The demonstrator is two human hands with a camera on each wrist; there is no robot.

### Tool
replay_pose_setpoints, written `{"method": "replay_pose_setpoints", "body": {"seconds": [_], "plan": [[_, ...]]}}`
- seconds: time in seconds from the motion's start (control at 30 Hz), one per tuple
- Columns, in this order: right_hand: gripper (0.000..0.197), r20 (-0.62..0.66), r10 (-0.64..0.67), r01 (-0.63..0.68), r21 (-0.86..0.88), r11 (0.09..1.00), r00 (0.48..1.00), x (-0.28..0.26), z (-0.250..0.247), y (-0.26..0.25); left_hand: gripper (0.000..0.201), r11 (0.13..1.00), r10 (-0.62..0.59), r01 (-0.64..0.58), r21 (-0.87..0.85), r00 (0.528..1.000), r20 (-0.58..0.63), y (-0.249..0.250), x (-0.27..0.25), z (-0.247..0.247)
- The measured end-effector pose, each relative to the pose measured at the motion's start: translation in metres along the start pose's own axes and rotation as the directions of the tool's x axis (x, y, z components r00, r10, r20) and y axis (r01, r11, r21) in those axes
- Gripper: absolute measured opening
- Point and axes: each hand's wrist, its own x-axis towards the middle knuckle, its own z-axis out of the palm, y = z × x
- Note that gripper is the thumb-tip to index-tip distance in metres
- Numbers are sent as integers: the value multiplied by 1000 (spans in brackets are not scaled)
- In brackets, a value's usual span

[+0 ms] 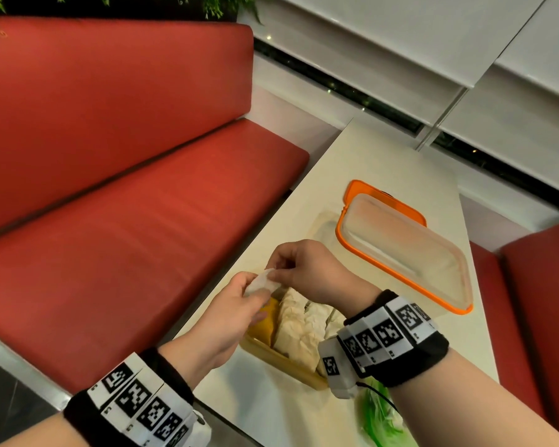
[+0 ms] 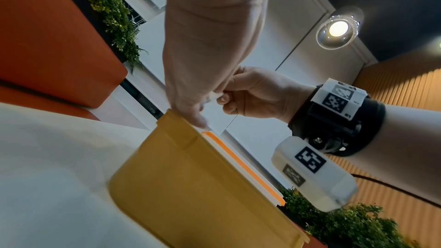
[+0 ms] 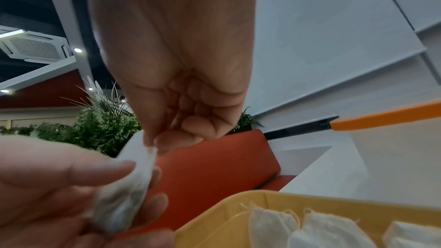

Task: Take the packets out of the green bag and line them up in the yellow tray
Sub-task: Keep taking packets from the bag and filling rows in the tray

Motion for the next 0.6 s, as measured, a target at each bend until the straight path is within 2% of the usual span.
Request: {"method": "replay_pose_setpoints", "body": {"seconds": [0.1, 0.27, 0.6], "plan": [[2, -86, -25, 11, -159, 987, 996, 2, -7, 3, 17, 998, 59, -57, 31, 997, -40, 0, -1, -2], [10, -27, -23, 9, -410, 912, 999, 12, -1, 6, 20, 996, 93, -92, 15, 993, -67, 3, -3, 1], [13, 40, 192, -146, -504, 851, 981, 33, 25, 19, 12, 996, 59, -62, -62, 997, -46, -5, -6, -8]]}}
